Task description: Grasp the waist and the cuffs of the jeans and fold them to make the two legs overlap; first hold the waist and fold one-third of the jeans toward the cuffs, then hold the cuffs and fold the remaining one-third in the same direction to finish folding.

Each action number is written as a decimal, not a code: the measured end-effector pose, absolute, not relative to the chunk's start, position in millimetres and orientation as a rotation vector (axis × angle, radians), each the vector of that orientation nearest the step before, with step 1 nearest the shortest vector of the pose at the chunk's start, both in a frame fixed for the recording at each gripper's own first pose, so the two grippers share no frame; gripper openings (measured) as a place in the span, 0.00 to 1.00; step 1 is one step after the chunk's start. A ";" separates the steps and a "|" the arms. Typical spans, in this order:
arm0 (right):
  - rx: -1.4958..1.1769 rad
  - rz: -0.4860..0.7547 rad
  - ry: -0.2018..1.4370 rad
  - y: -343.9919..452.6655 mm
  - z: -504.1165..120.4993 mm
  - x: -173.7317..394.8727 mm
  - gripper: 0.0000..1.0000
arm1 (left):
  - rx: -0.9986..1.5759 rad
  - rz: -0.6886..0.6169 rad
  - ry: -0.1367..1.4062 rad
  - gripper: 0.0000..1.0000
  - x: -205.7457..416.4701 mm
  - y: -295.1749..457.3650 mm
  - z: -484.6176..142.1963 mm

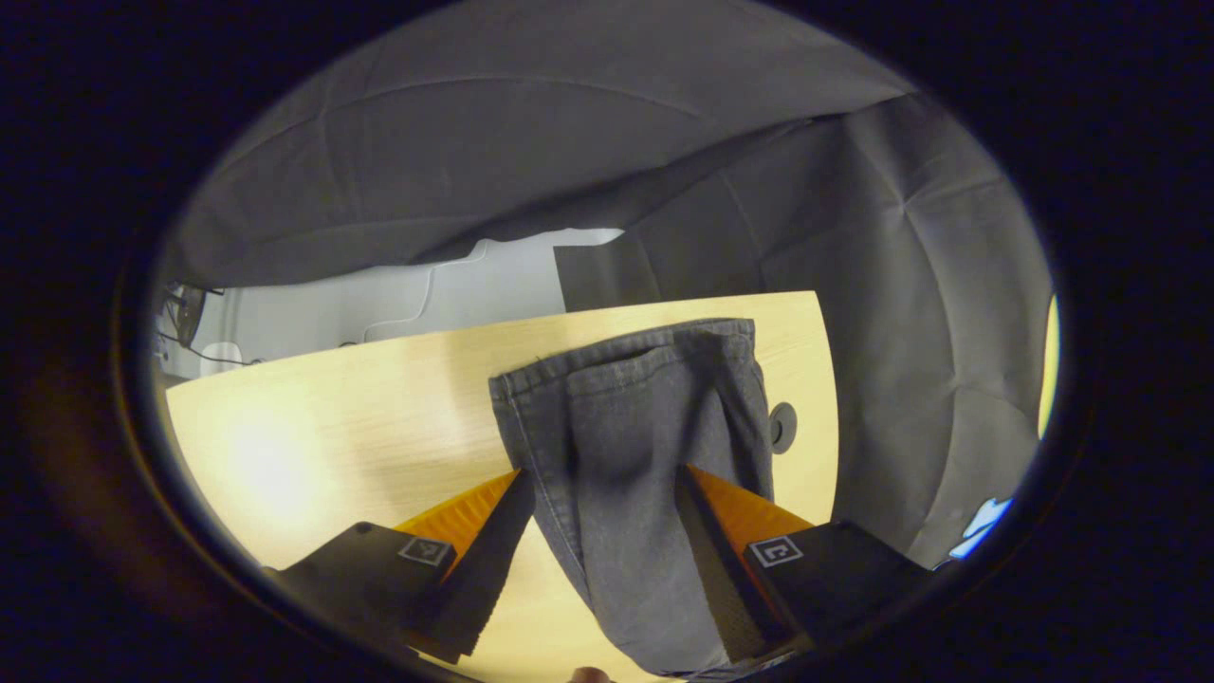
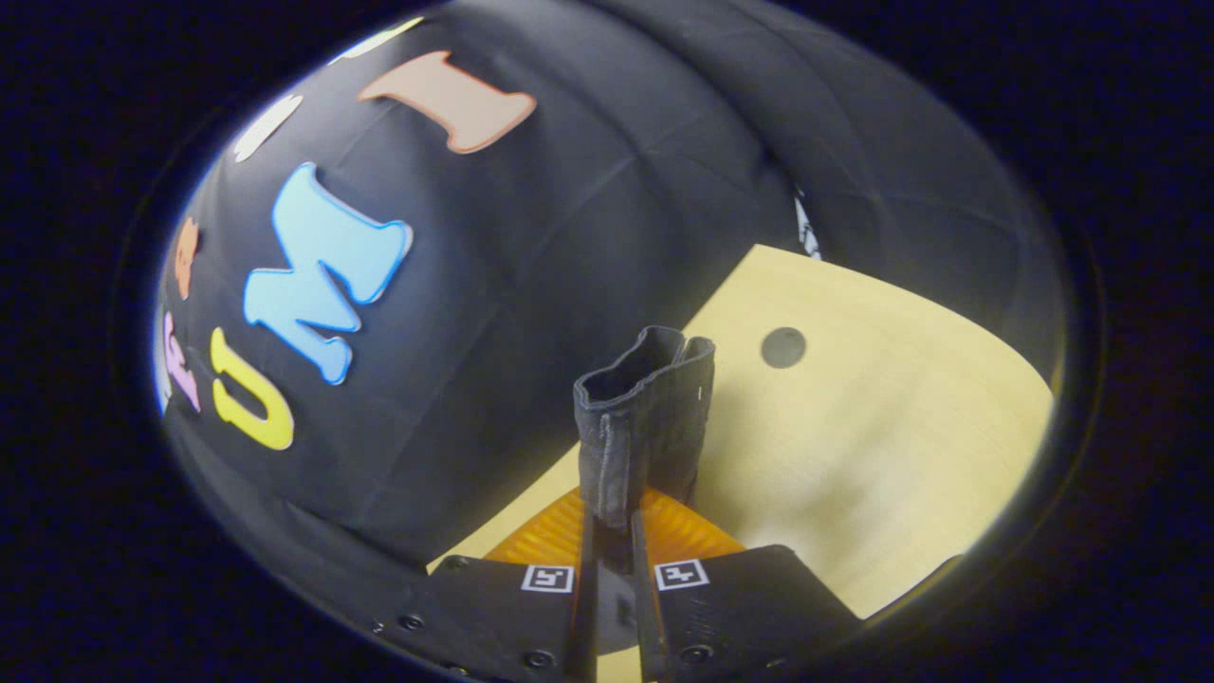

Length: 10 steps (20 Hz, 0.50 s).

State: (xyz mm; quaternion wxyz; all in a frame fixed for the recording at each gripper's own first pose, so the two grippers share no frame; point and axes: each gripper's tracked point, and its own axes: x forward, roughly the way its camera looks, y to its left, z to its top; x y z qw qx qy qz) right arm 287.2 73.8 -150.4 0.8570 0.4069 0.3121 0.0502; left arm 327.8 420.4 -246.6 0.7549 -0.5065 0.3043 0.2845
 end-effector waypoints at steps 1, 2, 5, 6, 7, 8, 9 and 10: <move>0.861 0.127 0.643 87.2 -141.8 282.2 0.16 | -1.119 0.619 0.647 0.98 329.7 420.4 -249.2; 0.849 0.153 0.632 100.3 -135.7 275.5 0.16 | -1.135 0.618 0.623 0.98 331.2 419.9 -248.6; 0.785 0.249 0.601 146.0 -126.4 261.7 0.15 | -1.172 0.637 0.605 0.92 335.4 413.0 -259.6; 0.768 0.287 0.598 164.3 -124.3 253.0 0.15 | -1.154 0.651 0.584 0.92 334.2 416.9 -261.4; 0.747 0.328 0.592 180.1 -125.2 241.9 0.15 | -1.142 0.646 0.570 0.91 335.3 416.6 -260.6; 0.722 0.365 0.599 200.0 -129.9 230.3 0.16 | -1.126 0.640 0.563 0.96 336.6 416.4 -262.0; 0.691 0.407 0.622 222.8 -139.4 214.4 0.16 | -1.116 0.635 0.560 0.96 335.0 414.7 -263.0; 0.663 0.444 0.668 242.1 -153.9 198.7 0.15 | -1.113 0.635 0.548 0.95 335.6 414.7 -262.8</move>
